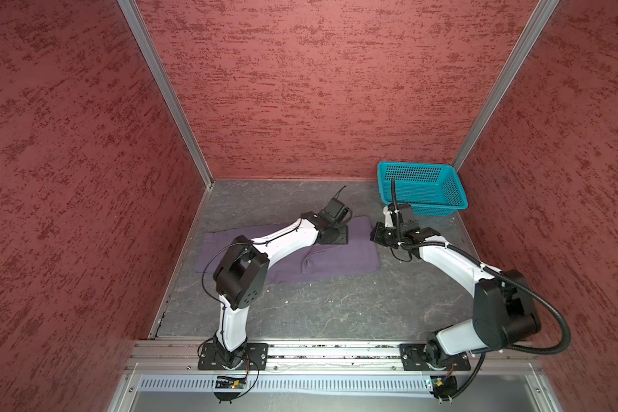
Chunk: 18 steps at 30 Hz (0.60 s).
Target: Fold and stack the trousers
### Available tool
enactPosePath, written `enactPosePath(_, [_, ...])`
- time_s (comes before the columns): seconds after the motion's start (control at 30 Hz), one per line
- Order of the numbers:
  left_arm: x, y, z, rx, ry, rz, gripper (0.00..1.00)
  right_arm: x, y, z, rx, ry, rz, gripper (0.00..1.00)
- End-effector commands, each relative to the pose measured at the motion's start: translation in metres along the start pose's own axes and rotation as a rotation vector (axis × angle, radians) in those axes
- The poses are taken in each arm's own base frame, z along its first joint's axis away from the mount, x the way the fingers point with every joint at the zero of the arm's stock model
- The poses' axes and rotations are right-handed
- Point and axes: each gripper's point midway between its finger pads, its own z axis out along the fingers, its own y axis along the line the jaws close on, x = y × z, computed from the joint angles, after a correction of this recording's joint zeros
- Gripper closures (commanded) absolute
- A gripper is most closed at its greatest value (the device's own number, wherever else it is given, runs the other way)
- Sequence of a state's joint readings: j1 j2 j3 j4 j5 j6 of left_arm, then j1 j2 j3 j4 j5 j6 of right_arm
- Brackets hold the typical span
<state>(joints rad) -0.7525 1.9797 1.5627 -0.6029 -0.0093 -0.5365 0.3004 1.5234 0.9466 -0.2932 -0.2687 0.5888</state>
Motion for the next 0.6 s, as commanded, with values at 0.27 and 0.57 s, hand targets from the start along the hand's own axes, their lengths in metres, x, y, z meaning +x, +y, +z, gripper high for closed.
enactPosePath(0.27, [0.014, -0.026, 0.05, -0.091, 0.122, 0.125, 0.4, 0.042, -0.02, 0.039, -0.131, 0.181, 0.14, 1.0])
enactPosePath(0.57, [0.021, 0.01, 0.081, -0.315, 0.193, 0.211, 0.43, 0.057, -0.065, 0.05, 0.006, 0.217, 0.218, 1.0])
